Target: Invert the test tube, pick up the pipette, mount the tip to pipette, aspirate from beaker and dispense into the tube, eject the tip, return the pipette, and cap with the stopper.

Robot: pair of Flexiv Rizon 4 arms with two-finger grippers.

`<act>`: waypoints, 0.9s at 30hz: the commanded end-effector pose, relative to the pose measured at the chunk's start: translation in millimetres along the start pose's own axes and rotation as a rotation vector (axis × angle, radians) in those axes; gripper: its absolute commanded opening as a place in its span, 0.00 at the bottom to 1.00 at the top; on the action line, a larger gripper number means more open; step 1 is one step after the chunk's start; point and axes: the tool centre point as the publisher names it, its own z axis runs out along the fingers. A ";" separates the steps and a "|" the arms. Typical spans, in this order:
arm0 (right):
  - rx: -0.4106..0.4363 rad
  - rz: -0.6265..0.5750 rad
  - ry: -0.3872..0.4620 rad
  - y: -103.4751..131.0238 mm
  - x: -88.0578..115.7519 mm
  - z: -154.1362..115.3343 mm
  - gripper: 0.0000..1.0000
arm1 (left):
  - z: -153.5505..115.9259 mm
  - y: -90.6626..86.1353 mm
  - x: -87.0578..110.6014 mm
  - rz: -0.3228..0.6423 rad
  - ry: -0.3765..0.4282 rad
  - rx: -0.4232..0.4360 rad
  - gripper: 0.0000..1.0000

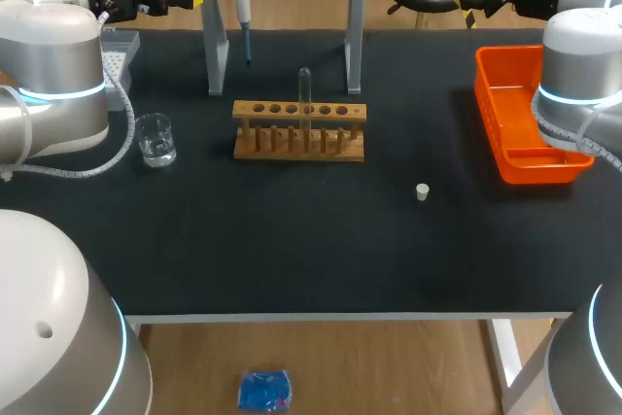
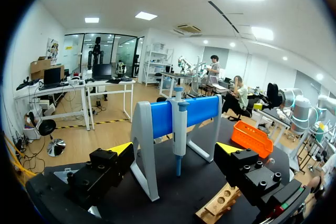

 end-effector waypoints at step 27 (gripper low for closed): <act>-0.097 -0.014 0.318 -2.4 63.9 -60.8 1.00 | 0.0 0.0 0.0 0.000 0.000 0.000 1.00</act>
